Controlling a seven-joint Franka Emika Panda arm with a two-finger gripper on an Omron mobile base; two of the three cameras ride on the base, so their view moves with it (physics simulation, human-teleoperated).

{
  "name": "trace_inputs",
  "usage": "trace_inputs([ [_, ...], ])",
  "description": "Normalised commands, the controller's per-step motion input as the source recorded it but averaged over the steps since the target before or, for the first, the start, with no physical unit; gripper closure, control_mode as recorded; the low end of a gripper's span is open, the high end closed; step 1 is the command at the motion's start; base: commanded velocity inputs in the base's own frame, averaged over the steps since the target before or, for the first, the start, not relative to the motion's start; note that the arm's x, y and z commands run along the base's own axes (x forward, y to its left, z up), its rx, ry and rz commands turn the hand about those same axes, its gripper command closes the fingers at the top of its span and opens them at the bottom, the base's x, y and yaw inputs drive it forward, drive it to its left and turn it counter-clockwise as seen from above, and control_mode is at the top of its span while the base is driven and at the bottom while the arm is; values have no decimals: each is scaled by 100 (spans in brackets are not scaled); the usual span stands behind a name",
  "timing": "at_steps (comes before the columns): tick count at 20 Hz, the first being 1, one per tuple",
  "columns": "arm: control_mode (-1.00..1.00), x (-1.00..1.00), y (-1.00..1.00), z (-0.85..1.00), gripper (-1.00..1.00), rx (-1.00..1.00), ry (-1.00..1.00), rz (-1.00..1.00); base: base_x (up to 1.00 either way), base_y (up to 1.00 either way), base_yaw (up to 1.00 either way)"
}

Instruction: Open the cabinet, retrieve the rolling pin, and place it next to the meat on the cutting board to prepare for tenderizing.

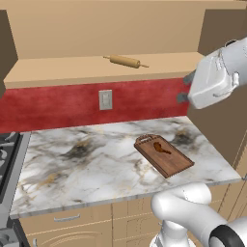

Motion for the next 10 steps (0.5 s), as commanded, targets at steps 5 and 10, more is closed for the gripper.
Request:
trace_inputs([
  [5, -100, 68, -23, -26, -100, 1, -2, -9, 0, 0, 0],
  [10, -100, 68, -20, -5, -100, 2, -1, -10, 0, 0, 0],
])
